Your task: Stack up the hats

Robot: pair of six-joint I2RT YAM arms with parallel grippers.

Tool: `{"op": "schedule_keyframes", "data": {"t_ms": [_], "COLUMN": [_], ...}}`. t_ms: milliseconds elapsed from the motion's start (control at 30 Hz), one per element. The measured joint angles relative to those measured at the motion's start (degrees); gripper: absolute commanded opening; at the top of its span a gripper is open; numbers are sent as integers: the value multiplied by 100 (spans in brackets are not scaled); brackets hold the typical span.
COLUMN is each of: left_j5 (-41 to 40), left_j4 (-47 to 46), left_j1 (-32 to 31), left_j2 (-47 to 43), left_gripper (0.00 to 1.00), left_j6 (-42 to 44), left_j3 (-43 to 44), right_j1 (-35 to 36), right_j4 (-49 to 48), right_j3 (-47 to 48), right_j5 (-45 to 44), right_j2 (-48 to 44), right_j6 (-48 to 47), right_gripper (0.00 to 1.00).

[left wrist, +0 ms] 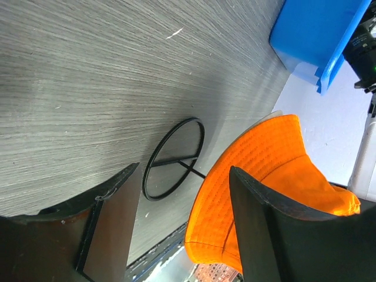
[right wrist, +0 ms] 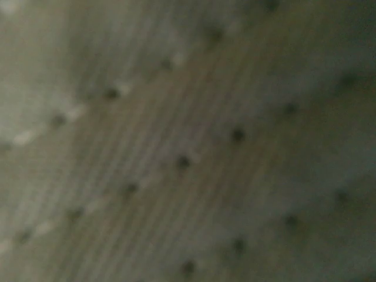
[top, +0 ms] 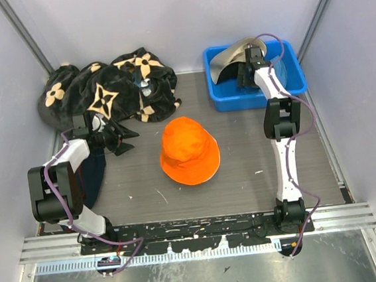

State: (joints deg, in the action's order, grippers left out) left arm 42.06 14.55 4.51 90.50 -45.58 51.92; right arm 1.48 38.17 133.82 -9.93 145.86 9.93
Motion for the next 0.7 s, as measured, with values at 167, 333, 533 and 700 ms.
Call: {"op": "schedule_keyframes", "data": {"t_ms": [167, 333, 533, 700], "left_j5": [-44, -63, -66, -66], "left_j4": [72, 140, 186, 358], "left_j1": [24, 26, 33, 37], "left_j2": [0, 0, -2, -24], "left_gripper": [68, 68, 68, 68], "left_j6": [37, 59, 85, 205], "left_j3": [0, 0, 0, 72], "right_j1": [144, 273, 345, 356], "right_j4": [-74, -225, -476, -450], "right_j3": [0, -92, -1191, -1663], "right_j5": [-396, -817, -1176, -1231], "right_j2": [140, 109, -737, -2037], "right_j6": [-114, -175, -367, -492], "right_gripper": [19, 1, 1, 1]}}
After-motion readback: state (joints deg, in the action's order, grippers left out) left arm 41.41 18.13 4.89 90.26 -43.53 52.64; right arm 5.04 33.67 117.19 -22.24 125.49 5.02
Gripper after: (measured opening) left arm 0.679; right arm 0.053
